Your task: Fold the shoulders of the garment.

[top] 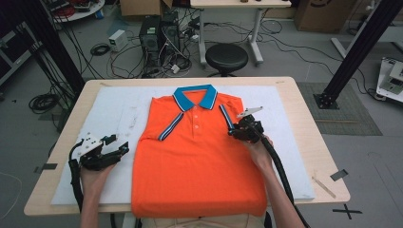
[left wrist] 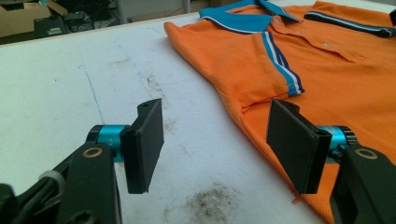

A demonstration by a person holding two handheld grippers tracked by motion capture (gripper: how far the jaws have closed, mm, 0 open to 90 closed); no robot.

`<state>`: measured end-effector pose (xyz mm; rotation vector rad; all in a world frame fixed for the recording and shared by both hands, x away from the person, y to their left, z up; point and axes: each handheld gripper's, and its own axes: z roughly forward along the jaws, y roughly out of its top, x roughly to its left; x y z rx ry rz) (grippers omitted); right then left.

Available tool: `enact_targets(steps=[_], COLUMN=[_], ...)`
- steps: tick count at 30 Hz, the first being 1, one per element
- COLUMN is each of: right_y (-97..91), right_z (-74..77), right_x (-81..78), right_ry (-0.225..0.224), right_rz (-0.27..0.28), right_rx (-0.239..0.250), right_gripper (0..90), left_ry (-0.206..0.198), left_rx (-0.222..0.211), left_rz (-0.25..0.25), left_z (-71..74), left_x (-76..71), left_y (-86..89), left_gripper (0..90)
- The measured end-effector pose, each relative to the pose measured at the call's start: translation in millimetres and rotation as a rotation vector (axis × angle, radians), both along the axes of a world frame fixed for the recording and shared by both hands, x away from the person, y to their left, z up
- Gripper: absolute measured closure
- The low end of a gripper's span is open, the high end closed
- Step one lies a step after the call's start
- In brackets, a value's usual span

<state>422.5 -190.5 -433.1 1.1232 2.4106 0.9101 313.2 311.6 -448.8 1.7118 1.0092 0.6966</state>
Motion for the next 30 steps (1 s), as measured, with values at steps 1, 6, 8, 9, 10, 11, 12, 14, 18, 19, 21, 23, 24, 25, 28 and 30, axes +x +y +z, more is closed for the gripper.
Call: enact_targets(steps=[1,6,8,9,10,11,12,14,18,19,21,23,24,25,28,30], right_y=[0.0,6.9,3.8,3.8,1.0,1.0,2.8,8.5,10.4,6.6,1.0,-16.0,-30.3,-36.1,-47.2,-45.3], right_z=[0.0,-1.4,2.5,2.5,8.3,8.3,11.8,8.3,-3.0,-0.4,4.1,13.4,19.4,19.3,7.0,-2.4], right_x=[0.0,-0.6,0.4,0.4,-0.6,-0.6,-2.2,-1.7,4.8,4.7,3.9,2.4,1.3,2.0,7.2,6.6], right_ry=[0.000,-0.067,-0.067,-0.067,-0.063,-0.063,-0.057,-0.033,0.051,0.051,0.043,0.003,-0.039,-0.037,0.068,0.118], right_rz=[0.000,-0.014,-0.022,-0.022,-0.019,-0.019,0.009,0.037,0.063,0.056,0.029,-0.042,-0.137,-0.162,-0.189,-0.163], right_rx=[0.000,-0.134,-0.095,-0.095,-0.019,-0.019,0.040,0.036,0.048,0.070,0.097,0.141,0.101,0.069,0.040,0.052], right_gripper=[59.0,81.1,84.9,84.9,85.5,85.5,85.4,85.0,64.6,59.9,55.2,60.3,64.0,64.8,62.6,63.6], left_ry=[0.000,-0.002,-0.003,-0.002,-0.001,-0.001,-0.001,-0.002,-0.001,-0.002,-0.002,-0.002,-0.002,-0.002,0.000,0.000], left_rx=[-0.002,0.005,0.008,0.007,0.006,0.006,0.006,0.006,0.005,0.003,0.003,0.005,0.007,0.007,0.006,0.006], left_rz=[0.001,0.002,0.001,0.001,0.002,0.002,0.002,0.001,0.000,-0.001,-0.001,0.002,0.001,0.001,0.001,0.002], left_z=[-0.1,-0.1,0.0,-0.1,-0.1,-0.1,-0.1,-0.1,0.0,-0.1,-0.1,-0.1,-0.1,-0.1,-0.1,-0.1], left_x=[0.0,0.1,0.3,0.3,0.4,0.4,0.4,0.4,0.1,0.1,0.1,0.2,0.1,0.1,-0.1,-0.1], left_y=[-0.2,-0.8,-0.6,-0.6,-0.5,-0.5,-0.5,-0.5,-0.4,-0.3,-0.3,-0.7,-0.7,-0.7,-1.0,-1.2], left_gripper=[36.9,36.8,36.9,36.9,36.9,36.9,36.9,36.9,36.9,36.9,36.9,36.9,36.9,36.9,36.8,36.9])
